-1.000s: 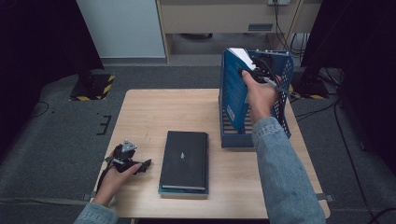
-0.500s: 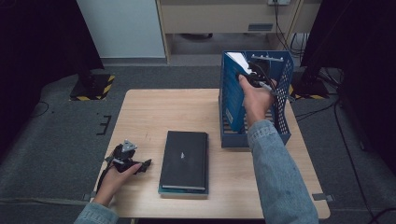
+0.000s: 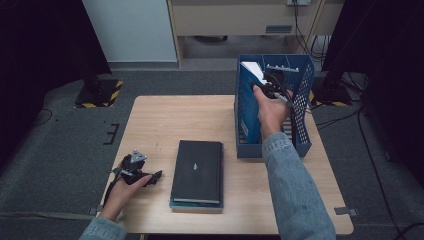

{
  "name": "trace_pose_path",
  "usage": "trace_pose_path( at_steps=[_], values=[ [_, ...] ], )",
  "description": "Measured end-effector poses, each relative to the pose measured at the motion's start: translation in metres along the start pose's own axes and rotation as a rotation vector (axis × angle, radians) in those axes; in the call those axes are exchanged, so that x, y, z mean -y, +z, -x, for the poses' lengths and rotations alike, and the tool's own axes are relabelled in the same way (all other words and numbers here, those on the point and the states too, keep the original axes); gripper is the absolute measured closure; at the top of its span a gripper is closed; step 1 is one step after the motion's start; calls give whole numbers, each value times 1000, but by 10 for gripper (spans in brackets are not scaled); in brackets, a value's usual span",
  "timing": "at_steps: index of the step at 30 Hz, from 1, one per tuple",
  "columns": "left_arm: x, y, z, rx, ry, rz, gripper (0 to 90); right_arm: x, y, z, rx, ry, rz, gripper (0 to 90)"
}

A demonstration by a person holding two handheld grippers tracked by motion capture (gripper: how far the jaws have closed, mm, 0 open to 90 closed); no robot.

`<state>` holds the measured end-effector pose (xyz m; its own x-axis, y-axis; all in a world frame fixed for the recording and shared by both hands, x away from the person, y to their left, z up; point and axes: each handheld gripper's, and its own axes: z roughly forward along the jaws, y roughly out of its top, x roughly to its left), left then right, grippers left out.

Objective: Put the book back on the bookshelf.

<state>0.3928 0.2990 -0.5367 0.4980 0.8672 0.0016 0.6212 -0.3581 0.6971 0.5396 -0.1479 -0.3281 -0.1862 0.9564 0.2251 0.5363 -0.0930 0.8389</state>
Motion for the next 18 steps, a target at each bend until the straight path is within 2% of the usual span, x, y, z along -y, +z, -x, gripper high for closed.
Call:
trace_pose_path(
  at_steps=[8,18],
  values=[
    [0,0,0,1,0,0,0,7,3,3,7,17,6,605],
    [0,0,0,0,0,2,0,15,6,1,7,3,1,603]
  ],
)
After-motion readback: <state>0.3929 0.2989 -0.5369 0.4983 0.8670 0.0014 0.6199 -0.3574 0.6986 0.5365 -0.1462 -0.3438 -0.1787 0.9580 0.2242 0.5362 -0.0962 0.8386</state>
